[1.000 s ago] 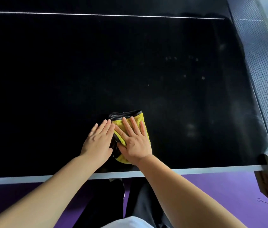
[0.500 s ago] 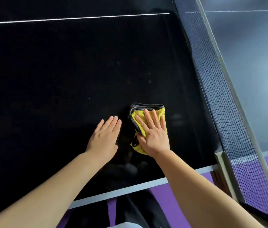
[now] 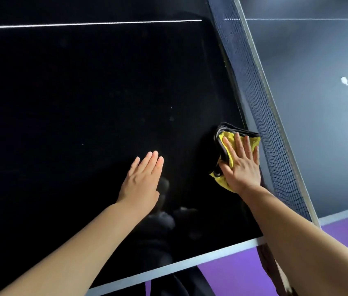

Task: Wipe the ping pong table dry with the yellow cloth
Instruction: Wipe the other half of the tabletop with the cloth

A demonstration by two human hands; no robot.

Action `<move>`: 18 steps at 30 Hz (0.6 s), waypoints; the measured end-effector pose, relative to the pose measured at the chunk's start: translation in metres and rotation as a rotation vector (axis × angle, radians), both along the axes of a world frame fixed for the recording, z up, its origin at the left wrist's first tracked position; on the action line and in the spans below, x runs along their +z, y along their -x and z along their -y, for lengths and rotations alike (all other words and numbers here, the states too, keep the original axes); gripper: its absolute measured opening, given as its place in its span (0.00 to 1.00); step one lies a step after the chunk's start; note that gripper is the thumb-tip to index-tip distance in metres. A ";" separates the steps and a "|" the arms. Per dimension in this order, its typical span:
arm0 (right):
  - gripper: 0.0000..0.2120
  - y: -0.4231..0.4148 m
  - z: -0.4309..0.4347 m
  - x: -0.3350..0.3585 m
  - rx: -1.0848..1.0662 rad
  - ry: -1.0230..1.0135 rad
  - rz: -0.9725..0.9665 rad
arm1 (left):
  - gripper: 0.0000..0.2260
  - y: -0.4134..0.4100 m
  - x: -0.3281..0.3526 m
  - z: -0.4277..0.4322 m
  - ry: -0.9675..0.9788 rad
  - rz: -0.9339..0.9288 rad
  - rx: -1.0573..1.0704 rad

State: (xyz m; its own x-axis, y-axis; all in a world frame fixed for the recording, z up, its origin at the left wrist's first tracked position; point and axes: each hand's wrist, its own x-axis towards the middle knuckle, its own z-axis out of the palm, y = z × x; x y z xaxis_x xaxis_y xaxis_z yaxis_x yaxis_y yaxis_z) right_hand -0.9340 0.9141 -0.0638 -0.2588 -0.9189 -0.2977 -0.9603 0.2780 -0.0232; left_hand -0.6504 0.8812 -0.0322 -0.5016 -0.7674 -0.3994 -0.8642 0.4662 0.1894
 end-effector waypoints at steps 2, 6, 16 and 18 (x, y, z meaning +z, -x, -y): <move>0.34 -0.012 0.008 0.000 -0.122 -0.023 -0.003 | 0.37 -0.017 0.001 0.000 0.021 0.016 0.051; 0.34 -0.070 0.022 0.001 -0.350 -0.047 0.009 | 0.36 -0.063 0.000 -0.008 0.007 0.036 0.177; 0.36 -0.279 0.026 -0.003 0.155 -0.043 0.088 | 0.36 -0.197 0.000 -0.047 0.055 -0.006 0.451; 0.36 -0.321 0.022 -0.004 0.263 -0.048 0.103 | 0.36 -0.225 0.000 -0.057 0.063 -0.023 0.502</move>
